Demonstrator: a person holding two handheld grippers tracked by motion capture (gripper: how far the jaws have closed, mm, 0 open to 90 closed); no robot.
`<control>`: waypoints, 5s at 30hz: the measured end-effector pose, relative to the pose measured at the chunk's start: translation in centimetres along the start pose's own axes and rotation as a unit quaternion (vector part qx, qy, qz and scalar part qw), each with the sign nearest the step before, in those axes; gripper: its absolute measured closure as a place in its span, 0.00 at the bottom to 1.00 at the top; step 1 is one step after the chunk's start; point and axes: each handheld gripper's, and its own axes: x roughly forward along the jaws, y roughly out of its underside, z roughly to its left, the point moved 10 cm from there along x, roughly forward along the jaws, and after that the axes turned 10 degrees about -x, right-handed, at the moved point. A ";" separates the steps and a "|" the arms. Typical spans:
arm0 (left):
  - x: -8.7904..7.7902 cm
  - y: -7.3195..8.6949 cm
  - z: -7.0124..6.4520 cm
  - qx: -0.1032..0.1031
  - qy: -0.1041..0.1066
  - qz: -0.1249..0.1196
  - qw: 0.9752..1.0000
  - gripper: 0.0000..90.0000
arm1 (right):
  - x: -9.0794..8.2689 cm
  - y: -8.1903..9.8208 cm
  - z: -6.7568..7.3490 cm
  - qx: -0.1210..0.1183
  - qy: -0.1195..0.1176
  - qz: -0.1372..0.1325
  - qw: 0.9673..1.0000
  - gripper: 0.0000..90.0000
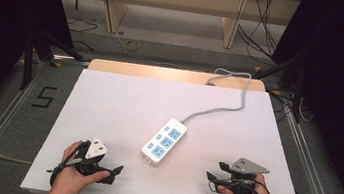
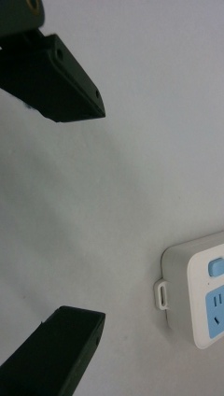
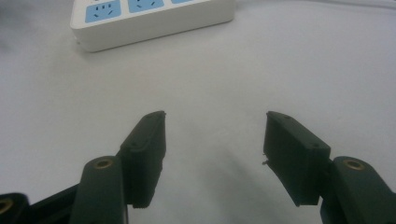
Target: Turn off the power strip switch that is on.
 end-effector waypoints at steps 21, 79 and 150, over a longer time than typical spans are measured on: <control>0.0 0.0 0.6 -0.006 -0.012 -0.003 1.000 0.12 | -0.9 0.2 -0.5 -0.020 0.029 0.032 0.999 1.00; 0.1 -0.2 0.7 -0.009 -0.017 -0.007 1.000 0.16 | 0.2 -1.4 -0.2 -0.031 0.020 0.050 0.998 1.00; 0.2 -0.3 0.8 -0.007 -0.021 -0.011 1.000 0.16 | 1.9 -4.5 0.1 -0.041 0.006 0.051 0.998 1.00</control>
